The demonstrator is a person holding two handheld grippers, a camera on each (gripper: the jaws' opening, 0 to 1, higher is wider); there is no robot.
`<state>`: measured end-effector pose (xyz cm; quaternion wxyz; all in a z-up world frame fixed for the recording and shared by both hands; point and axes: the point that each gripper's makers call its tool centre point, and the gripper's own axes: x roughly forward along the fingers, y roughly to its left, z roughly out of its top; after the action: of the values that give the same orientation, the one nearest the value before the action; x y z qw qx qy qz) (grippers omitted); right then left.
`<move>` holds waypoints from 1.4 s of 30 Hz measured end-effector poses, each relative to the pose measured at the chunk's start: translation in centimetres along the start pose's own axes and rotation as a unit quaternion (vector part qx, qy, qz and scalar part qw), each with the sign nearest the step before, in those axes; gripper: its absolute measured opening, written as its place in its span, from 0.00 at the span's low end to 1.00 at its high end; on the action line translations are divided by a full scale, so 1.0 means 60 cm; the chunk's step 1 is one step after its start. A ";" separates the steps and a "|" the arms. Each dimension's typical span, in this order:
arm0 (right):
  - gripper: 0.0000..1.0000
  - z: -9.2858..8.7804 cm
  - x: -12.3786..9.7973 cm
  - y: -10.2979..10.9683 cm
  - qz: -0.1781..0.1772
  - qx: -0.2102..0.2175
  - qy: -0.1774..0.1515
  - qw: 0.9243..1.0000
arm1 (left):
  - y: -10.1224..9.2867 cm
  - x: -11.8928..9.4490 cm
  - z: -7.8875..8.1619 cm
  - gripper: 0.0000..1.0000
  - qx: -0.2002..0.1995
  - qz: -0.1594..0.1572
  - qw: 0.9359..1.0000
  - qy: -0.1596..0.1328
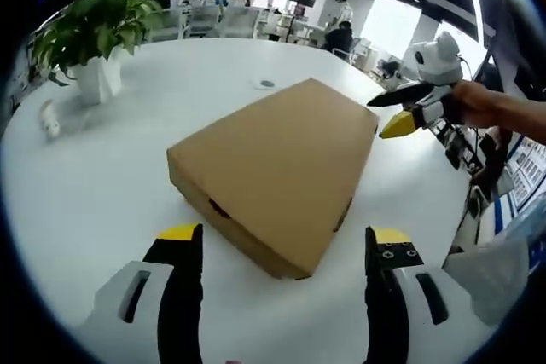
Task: Operate the shoe box by opening the lid, removing the specified soft item, and placing it in the target area until the item is outside and the box remains undamaged.
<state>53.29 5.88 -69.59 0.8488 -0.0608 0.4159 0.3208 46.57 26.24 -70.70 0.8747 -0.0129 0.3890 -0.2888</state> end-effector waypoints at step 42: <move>0.87 -0.033 0.030 0.040 -0.026 0.056 0.020 0.998 | 0.022 0.020 -0.020 0.63 0.034 -0.012 0.998 0.048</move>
<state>51.37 7.90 -71.79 0.8506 -0.0305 0.4481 0.2733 47.04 26.93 -72.67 0.8517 0.0258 0.4200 -0.3124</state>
